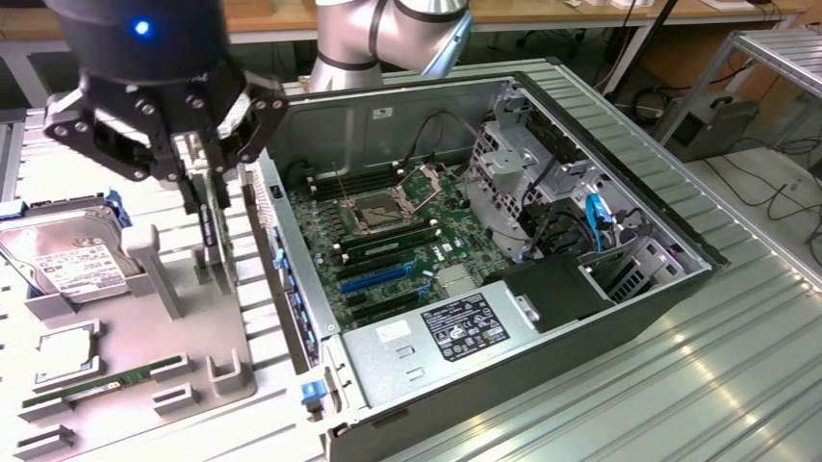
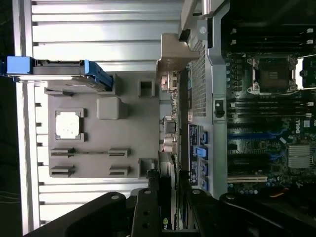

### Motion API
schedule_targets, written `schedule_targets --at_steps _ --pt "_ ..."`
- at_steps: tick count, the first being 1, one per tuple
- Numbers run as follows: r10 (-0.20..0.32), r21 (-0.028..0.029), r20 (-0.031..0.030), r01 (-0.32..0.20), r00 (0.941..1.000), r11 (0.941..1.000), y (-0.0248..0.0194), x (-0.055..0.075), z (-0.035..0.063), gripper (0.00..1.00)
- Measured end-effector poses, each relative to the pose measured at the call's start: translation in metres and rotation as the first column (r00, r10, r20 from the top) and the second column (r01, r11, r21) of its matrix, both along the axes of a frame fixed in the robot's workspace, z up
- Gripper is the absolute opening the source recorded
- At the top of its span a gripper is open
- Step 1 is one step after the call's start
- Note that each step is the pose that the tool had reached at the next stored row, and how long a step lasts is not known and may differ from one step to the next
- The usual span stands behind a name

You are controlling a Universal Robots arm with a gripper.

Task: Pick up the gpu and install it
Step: 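Pick up the gpu and move the gpu toward the slot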

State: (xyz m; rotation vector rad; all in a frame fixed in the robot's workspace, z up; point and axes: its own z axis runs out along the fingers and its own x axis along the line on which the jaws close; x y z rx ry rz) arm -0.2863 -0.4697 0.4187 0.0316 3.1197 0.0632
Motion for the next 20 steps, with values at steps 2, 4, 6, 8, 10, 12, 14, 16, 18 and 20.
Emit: schedule_targets --at_steps 2,4,6,8,10,12,14,16,18,20 --pt "0.0 0.0 -0.0031 0.0 1.0 1.0 -0.0017 0.009 0.0089 0.26" --pt "0.0 0.0002 -0.0064 0.0 1.0 1.0 -0.0023 0.019 0.0155 0.26" --pt "0.0 0.0001 -0.0096 0.0 1.0 1.0 -0.0024 0.029 0.0193 0.26" --pt "0.0 0.0 -0.0108 0.0 0.9999 1.0 -0.0024 0.04 0.0199 0.26" --pt "0.0 0.0001 -0.0118 0.0 0.9999 1.0 -0.0024 0.05 0.0198 0.26" --pt "0.0 0.0002 -0.0135 0.0 0.9999 1.0 -0.0024 0.06 0.0197 0.26" --pt "0.0 0.0001 -0.0218 0.0 0.9998 1.0 -0.0024 0.078 0.0171 0.26" --pt "0.0 -0.0002 -0.024 0.0 0.9997 1.0 -0.0021 0.087 0.0146 0.26" --pt "0.0 -0.0018 -0.0249 0.0 0.9997 1.0 -0.0006 0.103 0.0097 0.26" --pt "0.0 -0.0053 -0.0248 0.0 0.9997 1.0 0.0017 0.116 0.0043 0.26"
